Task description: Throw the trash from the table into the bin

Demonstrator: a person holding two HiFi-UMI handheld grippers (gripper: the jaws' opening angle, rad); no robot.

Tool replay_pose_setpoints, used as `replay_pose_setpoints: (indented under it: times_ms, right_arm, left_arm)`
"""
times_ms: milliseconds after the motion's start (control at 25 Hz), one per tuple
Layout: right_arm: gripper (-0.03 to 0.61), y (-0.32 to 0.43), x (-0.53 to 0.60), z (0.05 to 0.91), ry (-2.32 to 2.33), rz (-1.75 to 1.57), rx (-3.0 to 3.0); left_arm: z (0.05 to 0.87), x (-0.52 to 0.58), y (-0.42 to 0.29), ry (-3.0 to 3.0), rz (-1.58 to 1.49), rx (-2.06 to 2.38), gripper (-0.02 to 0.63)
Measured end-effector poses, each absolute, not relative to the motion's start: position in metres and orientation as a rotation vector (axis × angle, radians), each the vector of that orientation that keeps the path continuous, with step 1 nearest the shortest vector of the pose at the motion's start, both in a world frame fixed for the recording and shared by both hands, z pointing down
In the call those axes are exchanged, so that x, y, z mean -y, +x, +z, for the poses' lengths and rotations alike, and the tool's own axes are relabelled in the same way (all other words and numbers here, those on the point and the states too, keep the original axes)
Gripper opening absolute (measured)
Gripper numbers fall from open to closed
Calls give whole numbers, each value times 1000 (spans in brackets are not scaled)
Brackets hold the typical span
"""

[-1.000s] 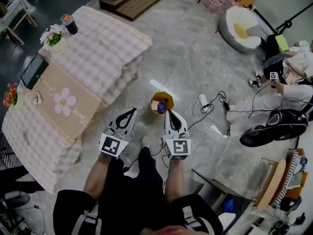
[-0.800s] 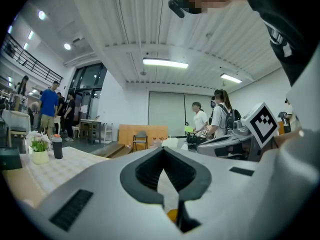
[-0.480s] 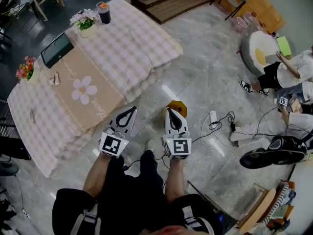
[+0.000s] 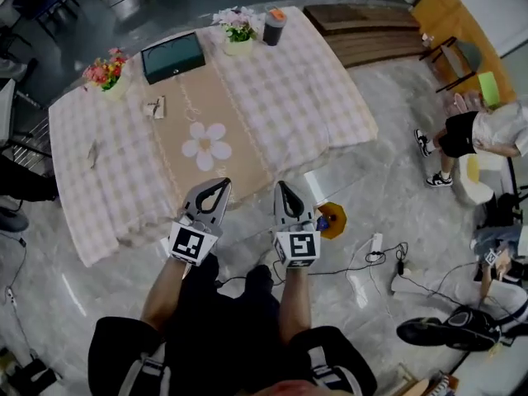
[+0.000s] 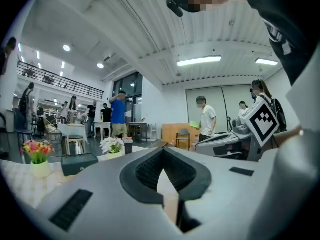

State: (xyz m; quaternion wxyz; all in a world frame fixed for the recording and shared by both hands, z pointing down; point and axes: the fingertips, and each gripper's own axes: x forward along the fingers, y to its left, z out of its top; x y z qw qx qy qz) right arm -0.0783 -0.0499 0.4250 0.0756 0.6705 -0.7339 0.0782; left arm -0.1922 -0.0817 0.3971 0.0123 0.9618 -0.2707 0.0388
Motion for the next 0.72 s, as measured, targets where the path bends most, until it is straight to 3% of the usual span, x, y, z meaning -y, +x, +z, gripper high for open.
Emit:
replay_pose_setpoints:
  times_ms: [400, 720]
  right_arm:
    - [6, -242, 159, 434, 1684, 191, 2412]
    - [6, -335, 217, 461, 1523, 174, 2471]
  left_arm:
    - [411, 157, -354, 2865, 160, 1185, 3]
    - [434, 194, -444, 2785, 160, 1331, 3]
